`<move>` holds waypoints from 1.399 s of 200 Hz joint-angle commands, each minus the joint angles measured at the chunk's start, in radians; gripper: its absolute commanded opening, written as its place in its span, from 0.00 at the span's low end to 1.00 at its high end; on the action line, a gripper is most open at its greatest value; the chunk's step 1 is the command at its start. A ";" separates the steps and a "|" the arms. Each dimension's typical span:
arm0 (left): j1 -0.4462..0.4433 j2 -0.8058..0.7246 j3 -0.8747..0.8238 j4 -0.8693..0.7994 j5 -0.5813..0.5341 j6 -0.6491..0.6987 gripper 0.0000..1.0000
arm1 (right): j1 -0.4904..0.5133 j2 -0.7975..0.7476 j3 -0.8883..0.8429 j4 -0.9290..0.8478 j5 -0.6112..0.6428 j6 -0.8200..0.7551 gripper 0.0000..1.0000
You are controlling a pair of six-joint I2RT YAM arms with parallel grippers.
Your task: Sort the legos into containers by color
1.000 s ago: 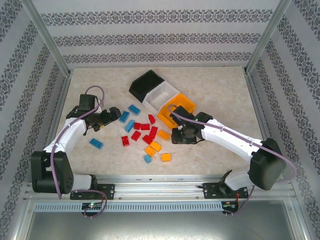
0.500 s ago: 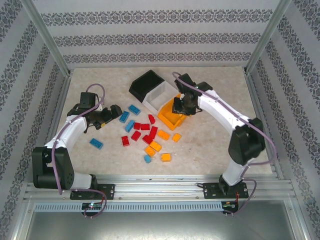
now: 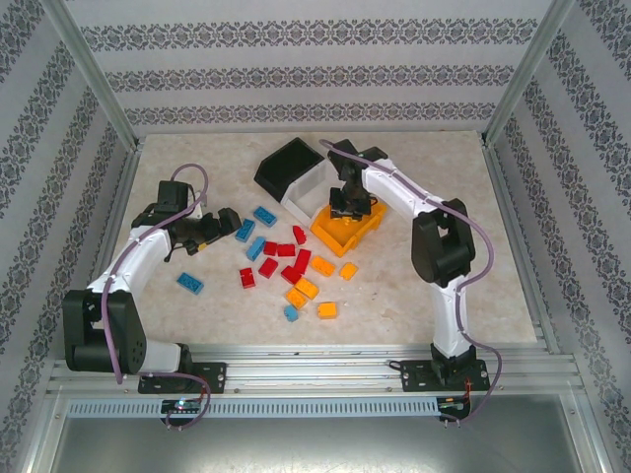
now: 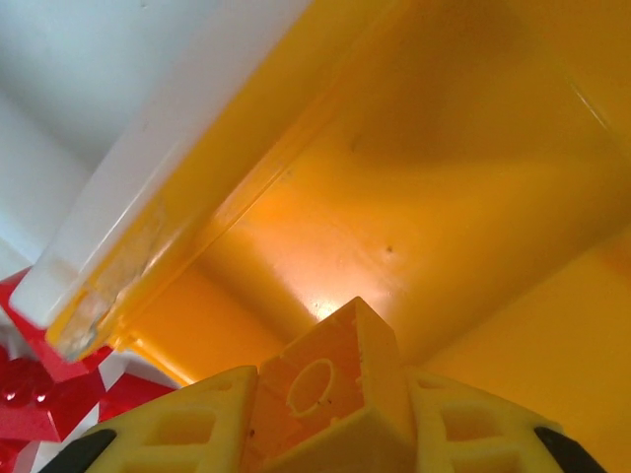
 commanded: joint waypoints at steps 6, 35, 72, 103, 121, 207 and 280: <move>-0.007 0.000 0.033 -0.056 0.003 0.052 1.00 | -0.018 0.056 0.071 -0.047 0.015 -0.017 0.26; -0.007 -0.007 0.027 -0.057 0.003 0.056 1.00 | -0.024 0.094 0.106 -0.060 0.017 -0.017 0.28; -0.007 0.000 0.025 -0.051 0.009 0.057 1.00 | -0.028 0.107 0.123 -0.070 0.024 -0.017 0.32; -0.006 -0.001 0.027 -0.045 0.008 0.054 1.00 | -0.030 0.098 0.116 -0.070 0.031 -0.017 0.37; -0.006 -0.012 0.025 -0.047 -0.006 0.052 1.00 | -0.030 0.082 0.109 -0.066 0.040 -0.014 0.40; -0.007 -0.055 -0.007 -0.027 0.000 0.018 1.00 | -0.051 -0.024 0.087 -0.073 0.067 -0.026 0.50; -0.010 -0.087 -0.047 0.015 0.031 -0.055 1.00 | -0.061 -0.211 0.015 -0.069 0.023 -0.041 0.57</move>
